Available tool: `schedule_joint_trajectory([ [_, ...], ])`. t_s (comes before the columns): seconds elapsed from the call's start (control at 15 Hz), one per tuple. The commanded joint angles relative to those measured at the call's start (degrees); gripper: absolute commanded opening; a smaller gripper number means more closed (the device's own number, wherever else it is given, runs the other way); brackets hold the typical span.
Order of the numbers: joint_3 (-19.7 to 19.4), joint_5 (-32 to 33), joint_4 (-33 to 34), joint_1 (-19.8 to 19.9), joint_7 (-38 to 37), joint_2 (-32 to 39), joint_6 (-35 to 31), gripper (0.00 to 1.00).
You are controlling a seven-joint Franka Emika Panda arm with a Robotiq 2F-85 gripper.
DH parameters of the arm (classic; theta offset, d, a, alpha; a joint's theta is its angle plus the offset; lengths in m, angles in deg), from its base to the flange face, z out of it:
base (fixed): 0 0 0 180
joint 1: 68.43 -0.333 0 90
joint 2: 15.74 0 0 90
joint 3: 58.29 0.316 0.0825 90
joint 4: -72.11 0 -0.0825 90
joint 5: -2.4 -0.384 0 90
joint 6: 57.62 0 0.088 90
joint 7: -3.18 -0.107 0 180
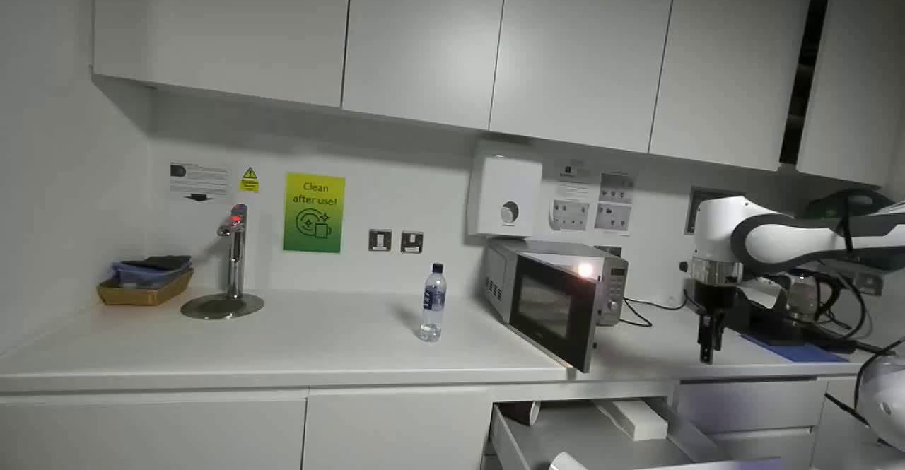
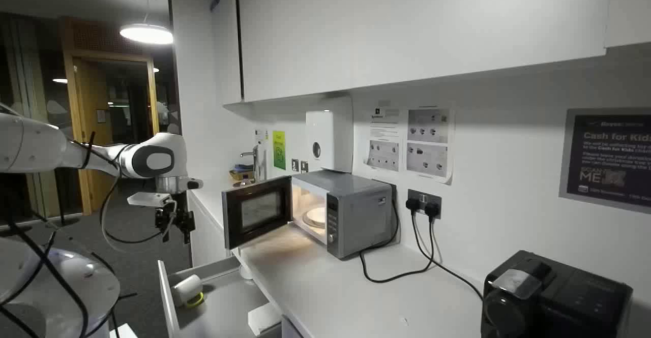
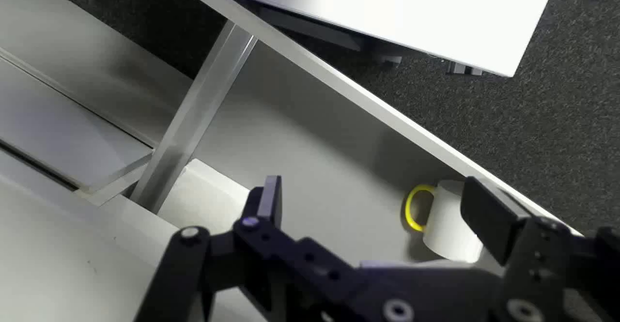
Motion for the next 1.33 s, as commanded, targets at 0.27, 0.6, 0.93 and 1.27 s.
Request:
schedule_joint_trajectory([
  [0.27,0.64,-0.05,-1.16,0.53,-2.59,-1.22,-1.96,1.0],
  [0.6,2.42,-0.39,-4.4,2.26,-11.23,-4.11,-10.83,1.0],
  [0.93,5.79,0.16,-3.02,6.56,-23.93,-2.05,-14.41,1.0],
  [1.27,7.8,-0.52,-3.03,12.27,-34.87,-0.17,-19.85,1.0],
])
